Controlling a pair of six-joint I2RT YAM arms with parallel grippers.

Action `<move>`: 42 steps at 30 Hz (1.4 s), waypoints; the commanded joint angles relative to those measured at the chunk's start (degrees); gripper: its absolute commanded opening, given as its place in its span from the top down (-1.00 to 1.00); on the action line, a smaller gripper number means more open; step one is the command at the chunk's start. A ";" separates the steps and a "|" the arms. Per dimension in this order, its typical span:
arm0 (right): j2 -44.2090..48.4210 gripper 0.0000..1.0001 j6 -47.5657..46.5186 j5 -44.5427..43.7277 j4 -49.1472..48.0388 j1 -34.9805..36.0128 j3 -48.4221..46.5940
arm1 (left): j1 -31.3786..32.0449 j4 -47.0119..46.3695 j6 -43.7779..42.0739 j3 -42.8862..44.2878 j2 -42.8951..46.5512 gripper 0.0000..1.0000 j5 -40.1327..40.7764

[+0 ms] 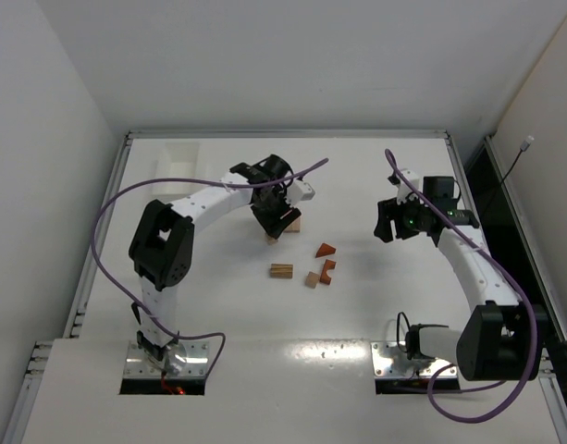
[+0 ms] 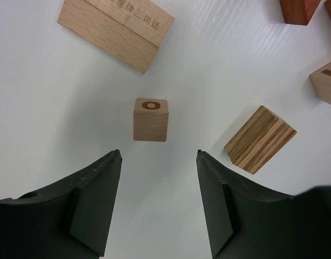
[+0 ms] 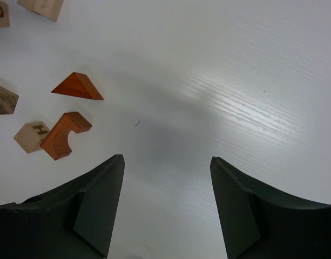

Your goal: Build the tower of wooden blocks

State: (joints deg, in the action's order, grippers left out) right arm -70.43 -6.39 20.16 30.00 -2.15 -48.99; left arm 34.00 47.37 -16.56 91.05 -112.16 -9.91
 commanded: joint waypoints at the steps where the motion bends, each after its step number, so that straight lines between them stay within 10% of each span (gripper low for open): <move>1: 1.26 -0.24 0.15 1.55 -2.23 -0.22 0.30 | -0.51 0.53 -2.95 1.94 0.54 -0.10 -0.99; 25: -0.49 -0.28 0.15 1.55 -2.75 -1.27 -0.75 | -1.57 1.05 -7.44 5.99 -8.78 -0.05 -0.37; 30: -1.64 -0.41 1.29 -0.12 -2.75 -1.27 -1.28 | -2.09 1.05 -7.44 5.99 -9.92 0.16 -0.99; 35: -2.16 -0.60 1.30 -0.65 -2.75 -1.27 -1.80 | -2.09 1.05 -7.44 6.60 -10.45 0.83 -2.12; 42: -3.31 -0.60 1.30 -0.12 -3.28 -1.27 -2.34 | -2.62 1.58 0.00 6.60 -5.71 1.00 -4.58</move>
State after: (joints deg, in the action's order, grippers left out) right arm -73.19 -5.52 19.55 28.77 -3.25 -48.80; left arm 32.40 48.64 -21.39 95.81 -122.02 -11.55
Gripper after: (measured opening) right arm 0.797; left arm 0.296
